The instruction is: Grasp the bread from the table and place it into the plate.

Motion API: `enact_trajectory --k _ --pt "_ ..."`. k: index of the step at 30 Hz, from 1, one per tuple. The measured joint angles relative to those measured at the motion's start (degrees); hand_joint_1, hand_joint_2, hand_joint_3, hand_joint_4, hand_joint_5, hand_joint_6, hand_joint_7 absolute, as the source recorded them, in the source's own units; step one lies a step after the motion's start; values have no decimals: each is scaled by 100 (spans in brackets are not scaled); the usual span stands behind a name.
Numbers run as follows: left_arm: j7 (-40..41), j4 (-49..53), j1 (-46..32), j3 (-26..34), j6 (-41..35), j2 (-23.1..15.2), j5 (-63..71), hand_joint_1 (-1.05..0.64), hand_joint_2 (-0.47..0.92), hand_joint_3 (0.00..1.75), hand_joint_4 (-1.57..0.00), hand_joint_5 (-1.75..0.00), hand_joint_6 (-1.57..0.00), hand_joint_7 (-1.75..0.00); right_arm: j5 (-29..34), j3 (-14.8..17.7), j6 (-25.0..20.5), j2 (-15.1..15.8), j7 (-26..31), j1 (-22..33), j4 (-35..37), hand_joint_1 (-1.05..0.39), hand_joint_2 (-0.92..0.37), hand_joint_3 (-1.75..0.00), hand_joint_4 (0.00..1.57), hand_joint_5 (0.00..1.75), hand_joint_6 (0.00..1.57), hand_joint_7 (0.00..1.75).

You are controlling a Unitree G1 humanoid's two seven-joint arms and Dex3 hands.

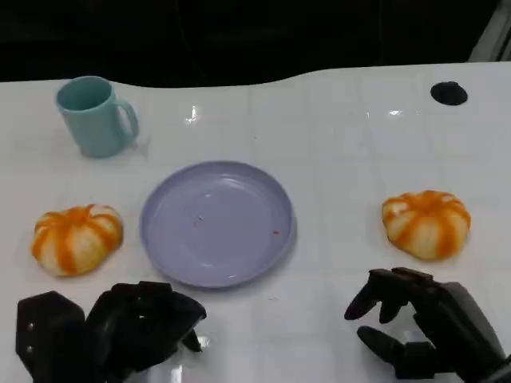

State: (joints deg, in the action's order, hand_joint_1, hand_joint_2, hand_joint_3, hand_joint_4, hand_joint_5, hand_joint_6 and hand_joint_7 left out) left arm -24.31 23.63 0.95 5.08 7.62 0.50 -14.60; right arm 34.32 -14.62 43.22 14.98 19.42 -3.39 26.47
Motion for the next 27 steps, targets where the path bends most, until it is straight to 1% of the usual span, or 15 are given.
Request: enact_trajectory --k 2,3,4,6,9,12,21,24,27 --pt "0 3 4 -1 0 1 0 -105 57 34 -89 -150 -157 -30 80 5 -91 2 30 -1 -130 -37 -72 -50 62 74 68 58" --pt "0 6 6 -1 0 2 0 -105 57 34 -89 -150 -157 -30 107 6 -132 4 45 -2 -178 -38 -79 -38 58 65 69 45" --pt "0 10 8 0 1 2 0 -105 57 34 -89 -150 -157 -30 118 8 -179 7 48 -1 -239 -38 -81 -32 57 61 69 39" --pt "0 18 17 0 1 1 0 -105 57 34 -89 -150 -157 -30 136 15 -262 20 49 1 -354 -40 -88 -16 50 47 68 22" --pt "0 20 20 0 1 1 0 -105 57 34 -89 -150 -156 -30 220 35 -445 58 48 14 -599 -42 -90 -9 43 37 63 11" --pt "-1 32 28 3 1 1 0 -105 57 35 -89 -150 -156 -30 288 57 -602 117 47 18 -850 -45 -91 -6 35 31 59 6" --pt "-1 77 56 19 18 0 -2 -105 57 35 -90 -151 -157 -31 583 83 -1084 340 40 18 -1291 -50 -91 -2 22 22 44 0" --pt "-1 101 76 28 24 0 -1 -105 57 35 -90 -150 -157 -31 794 95 -1274 421 41 10 -1470 -52 -92 -2 19 21 39 0" --pt "-1 103 78 32 25 0 -3 -105 56 35 -90 -150 -156 -31 1114 119 -1627 519 44 -3 -1636 -55 -92 -3 17 21 34 0"
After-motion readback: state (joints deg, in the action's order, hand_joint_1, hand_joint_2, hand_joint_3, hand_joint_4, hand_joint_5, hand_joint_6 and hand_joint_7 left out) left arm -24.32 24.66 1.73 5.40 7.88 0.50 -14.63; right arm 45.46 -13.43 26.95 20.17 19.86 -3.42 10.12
